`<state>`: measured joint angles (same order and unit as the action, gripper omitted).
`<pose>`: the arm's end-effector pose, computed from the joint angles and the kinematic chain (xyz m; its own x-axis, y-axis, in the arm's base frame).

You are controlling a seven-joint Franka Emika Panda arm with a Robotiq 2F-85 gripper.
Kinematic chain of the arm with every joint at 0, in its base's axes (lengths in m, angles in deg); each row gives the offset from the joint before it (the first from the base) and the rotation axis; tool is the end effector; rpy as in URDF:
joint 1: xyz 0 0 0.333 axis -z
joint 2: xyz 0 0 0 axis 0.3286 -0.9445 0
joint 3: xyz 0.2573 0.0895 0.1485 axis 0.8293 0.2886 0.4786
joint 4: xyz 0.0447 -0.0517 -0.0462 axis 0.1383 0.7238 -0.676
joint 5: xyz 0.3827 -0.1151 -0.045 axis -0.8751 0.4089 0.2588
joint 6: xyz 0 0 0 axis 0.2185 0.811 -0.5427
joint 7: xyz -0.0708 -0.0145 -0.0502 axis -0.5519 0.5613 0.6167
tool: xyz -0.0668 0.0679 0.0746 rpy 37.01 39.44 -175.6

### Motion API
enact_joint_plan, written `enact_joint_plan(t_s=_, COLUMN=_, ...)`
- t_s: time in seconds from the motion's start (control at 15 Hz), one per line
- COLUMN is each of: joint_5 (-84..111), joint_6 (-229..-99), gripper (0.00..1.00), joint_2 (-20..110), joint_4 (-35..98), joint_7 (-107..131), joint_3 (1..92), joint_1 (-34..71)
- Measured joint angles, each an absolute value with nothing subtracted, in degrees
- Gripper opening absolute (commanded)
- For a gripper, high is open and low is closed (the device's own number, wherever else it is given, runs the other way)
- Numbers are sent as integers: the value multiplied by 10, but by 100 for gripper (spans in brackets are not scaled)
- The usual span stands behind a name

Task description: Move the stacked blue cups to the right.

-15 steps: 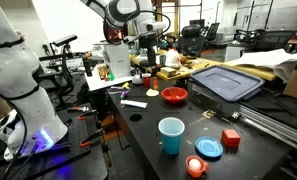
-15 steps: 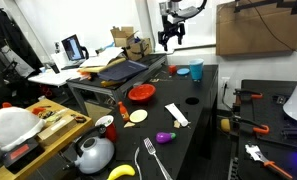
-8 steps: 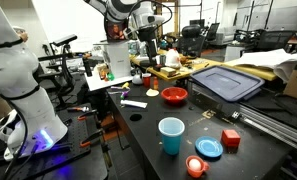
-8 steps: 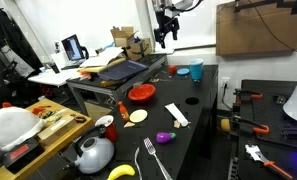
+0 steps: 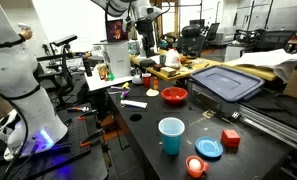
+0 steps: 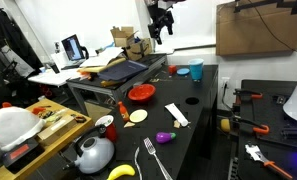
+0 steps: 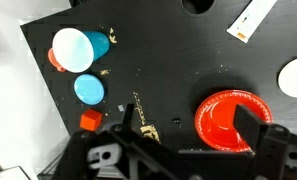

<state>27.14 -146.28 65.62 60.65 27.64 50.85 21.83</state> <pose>0.5338 -0.0397 0.4208 0.9677 -0.2438 0.0648 -0.2523 -0.9343 0.2519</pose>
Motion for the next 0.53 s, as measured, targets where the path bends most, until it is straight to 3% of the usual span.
enact_joint_plan(t_s=0.53, joint_5=294, joint_6=-1357, gripper=100, joint_2=624, joint_4=520, joint_7=279, joint_3=512, joint_1=211)
